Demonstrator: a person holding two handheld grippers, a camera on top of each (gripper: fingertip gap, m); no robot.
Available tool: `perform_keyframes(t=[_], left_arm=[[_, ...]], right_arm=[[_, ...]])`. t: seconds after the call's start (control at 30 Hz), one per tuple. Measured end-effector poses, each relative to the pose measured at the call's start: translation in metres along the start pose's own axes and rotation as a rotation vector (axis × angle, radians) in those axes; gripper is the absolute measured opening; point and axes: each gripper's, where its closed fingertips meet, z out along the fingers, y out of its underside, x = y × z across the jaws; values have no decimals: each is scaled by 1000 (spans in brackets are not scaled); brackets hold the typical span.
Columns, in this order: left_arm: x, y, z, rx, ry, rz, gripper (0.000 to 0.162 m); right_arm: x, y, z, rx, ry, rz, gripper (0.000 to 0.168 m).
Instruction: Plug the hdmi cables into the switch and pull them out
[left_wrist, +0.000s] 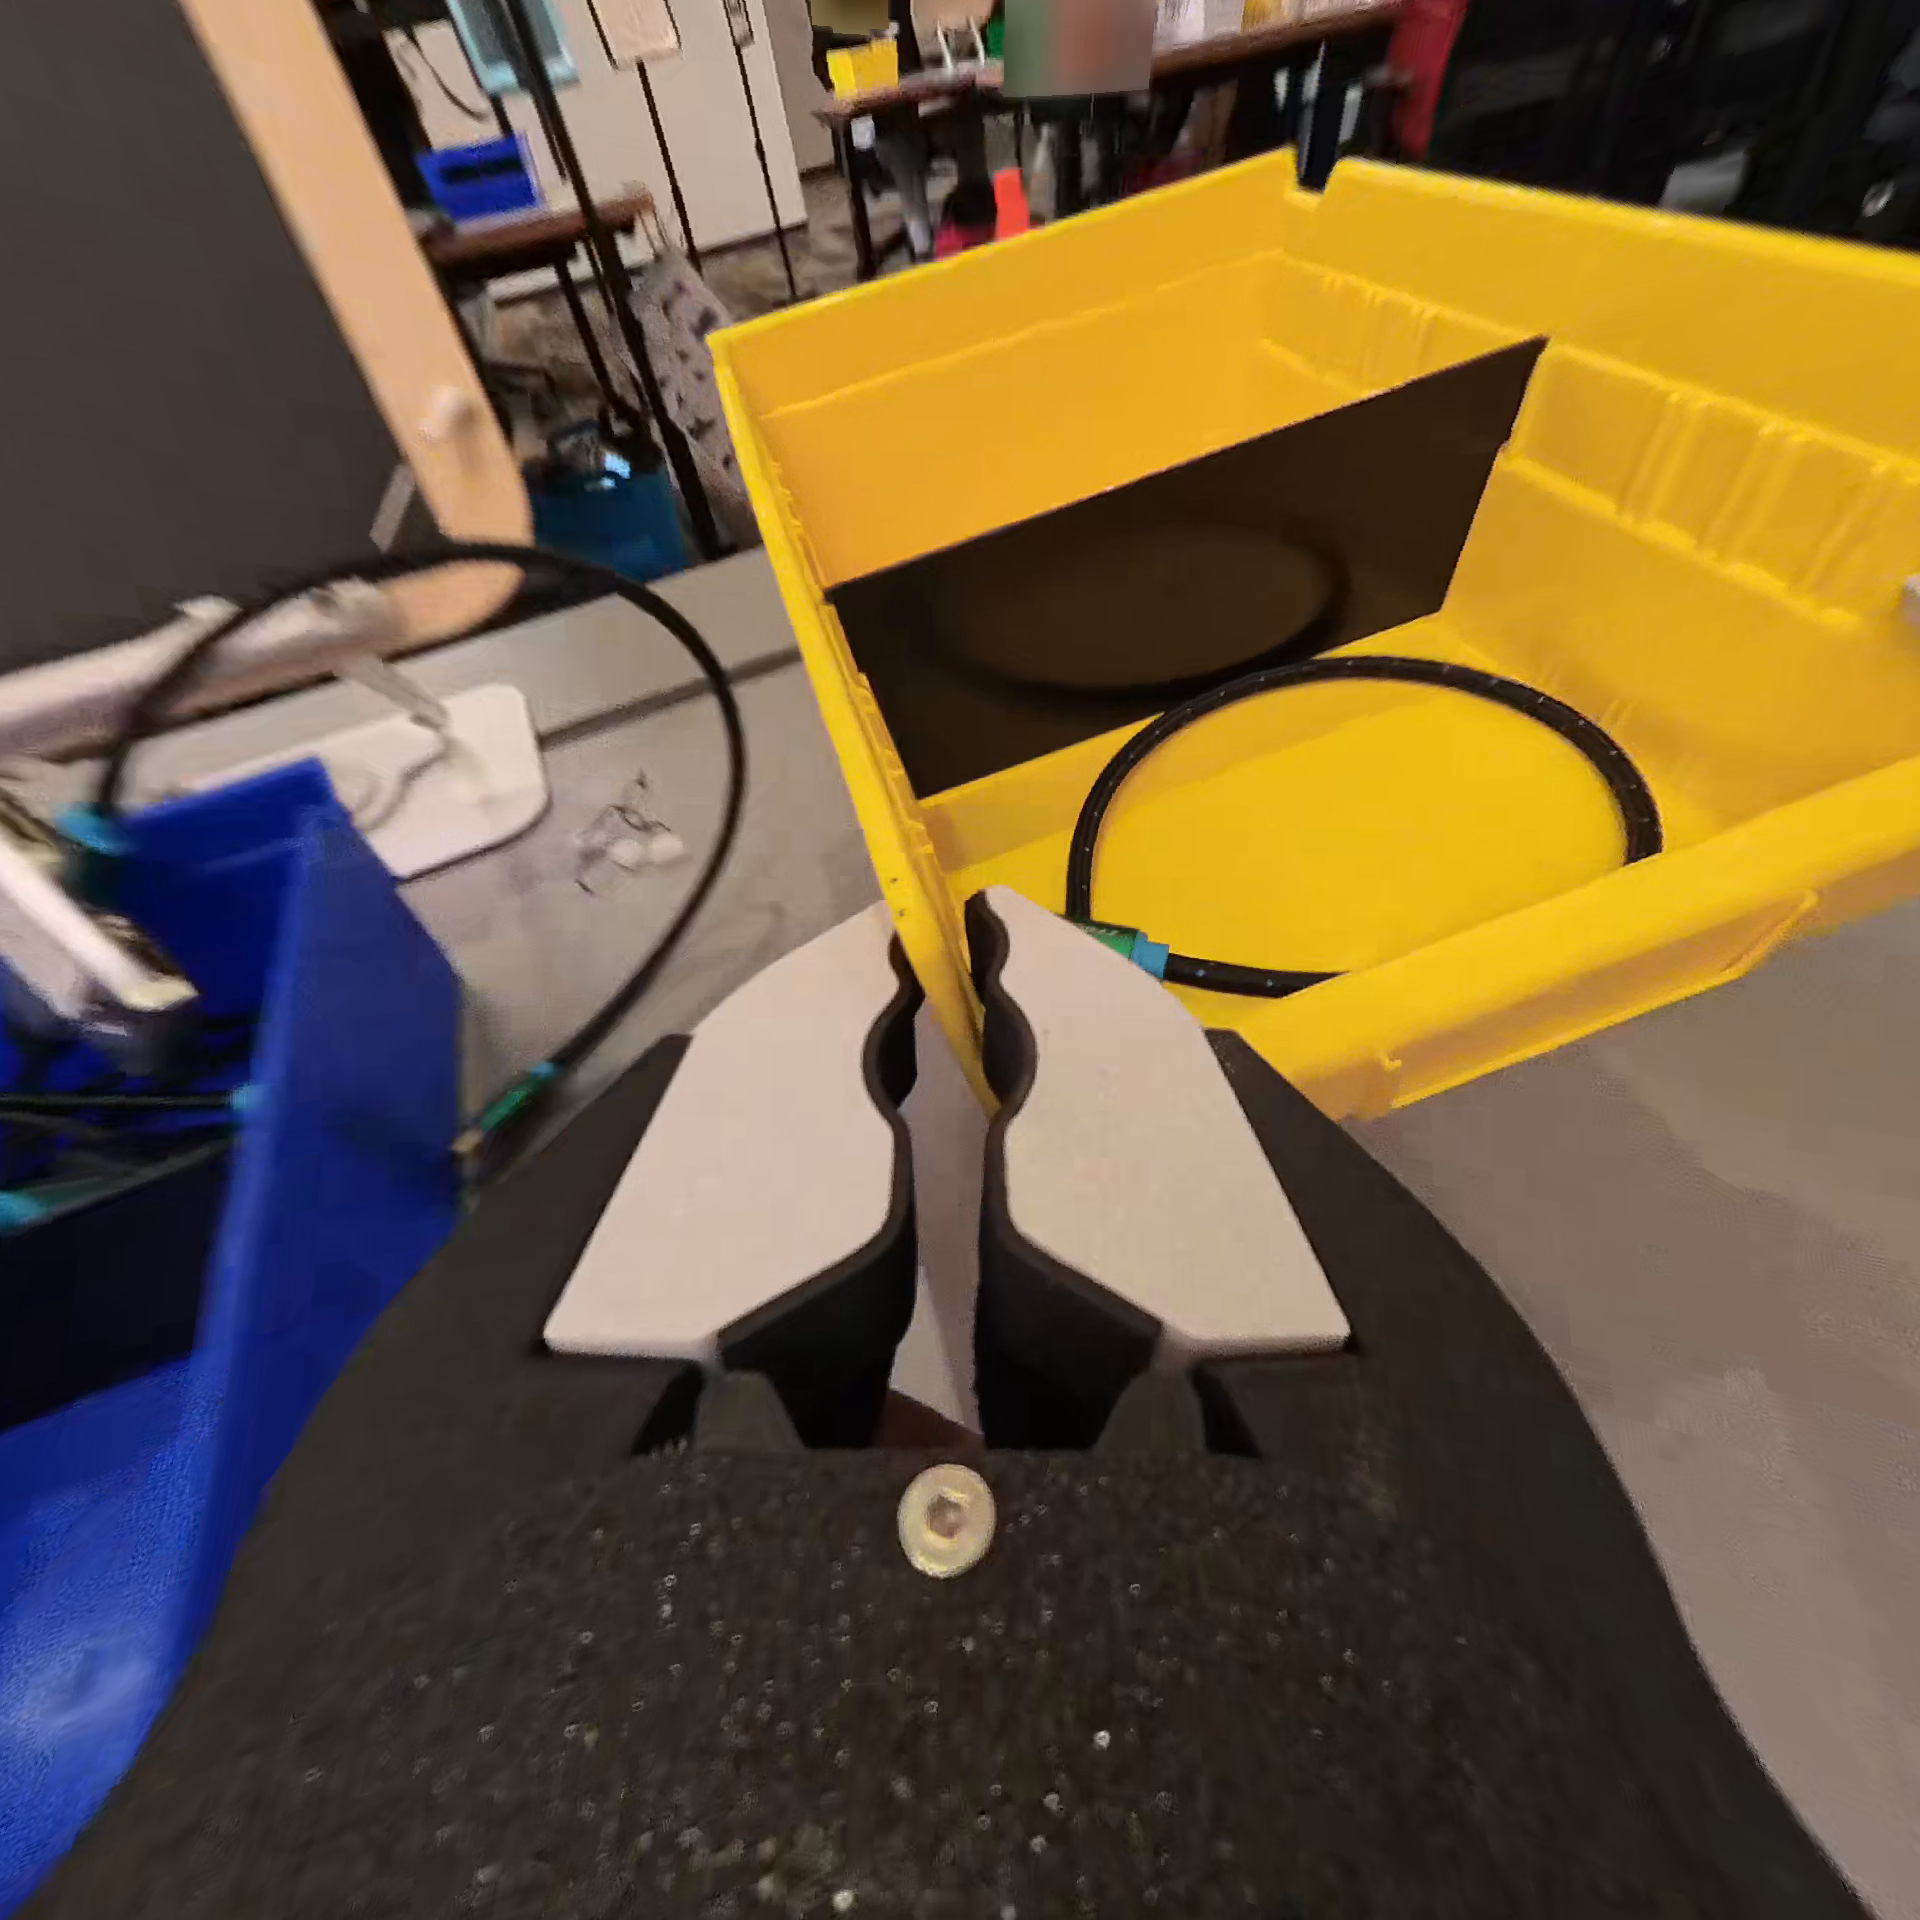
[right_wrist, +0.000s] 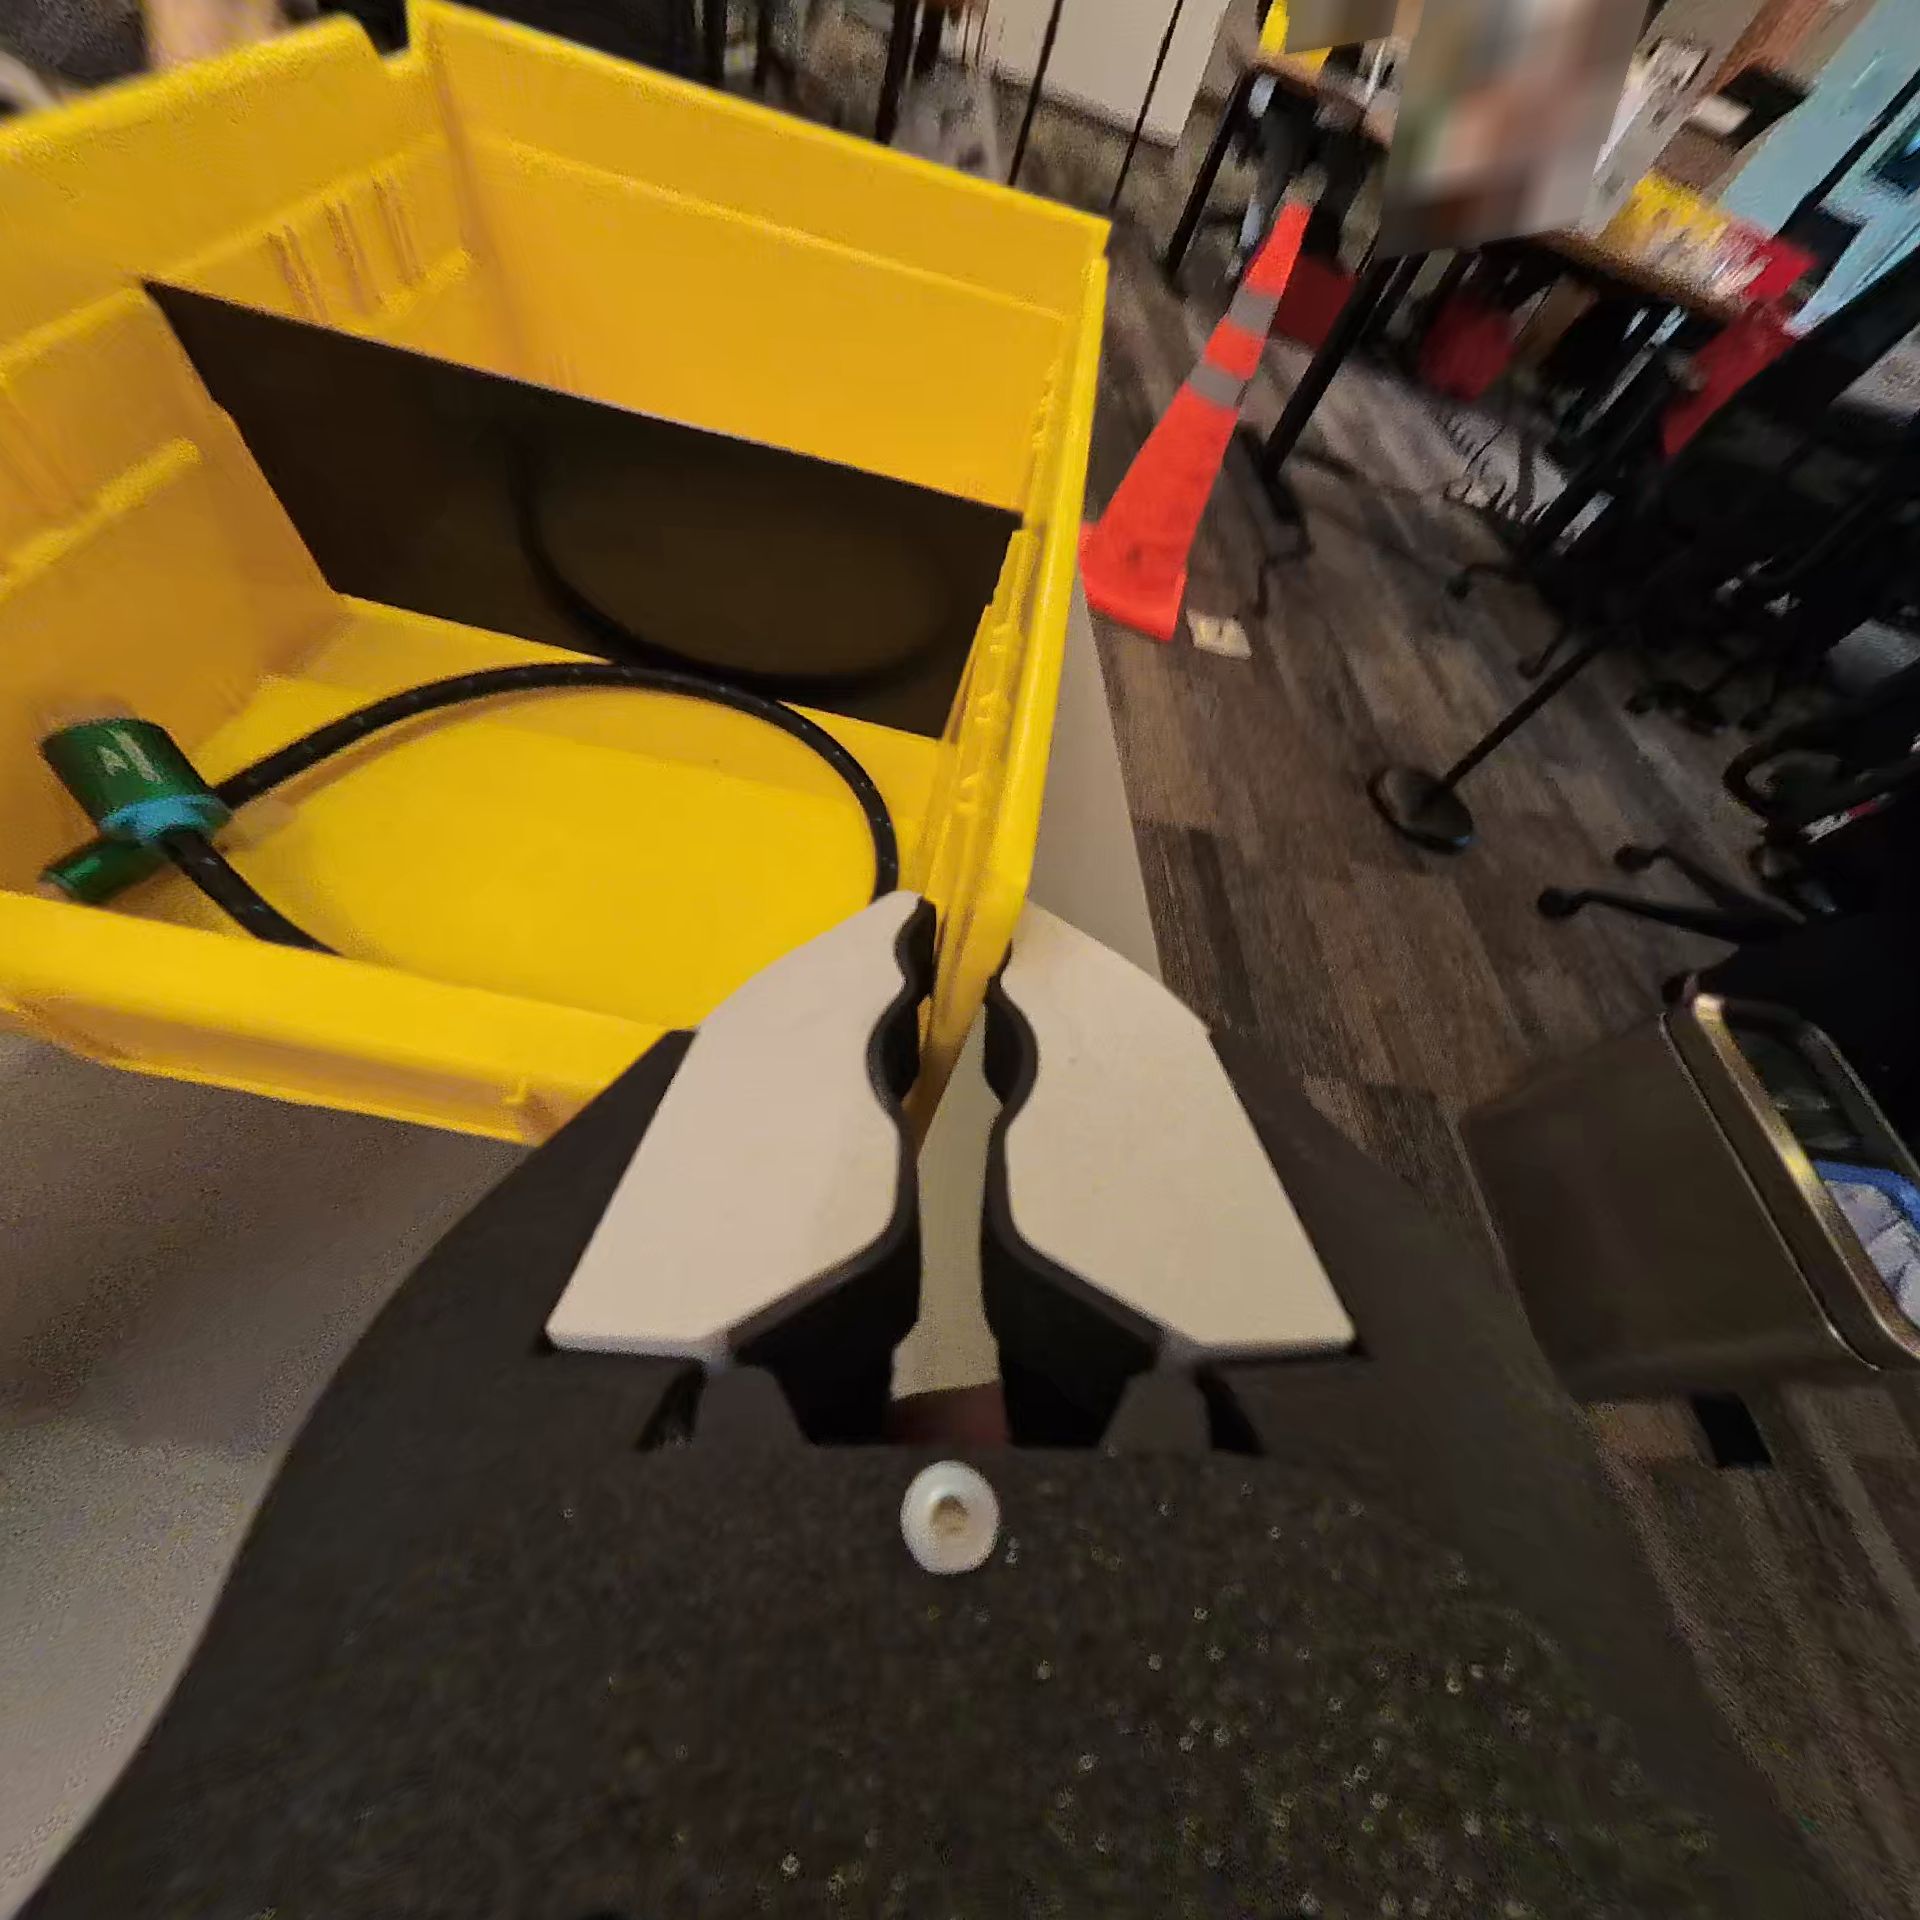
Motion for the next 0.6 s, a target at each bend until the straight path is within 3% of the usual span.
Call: perform_keyframes(t=[0.17, 0.47, 0.53, 0.6], left_arm=[[22, 41, 26, -70, -8, 27, 8], [26, 64, 20, -115, 6, 173, 17], [27, 62, 8, -152, 73, 203, 19], [27, 56, -18, -165, 196, 170, 22]], right_arm=[[5, 62, 53, -94, -151, 20, 7], [-9, 80, 73, -57, -222, 165, 4], [-10, 83, 68, -90, -210, 141, 6], [-7, 82, 57, -116, -171, 90, 19]])
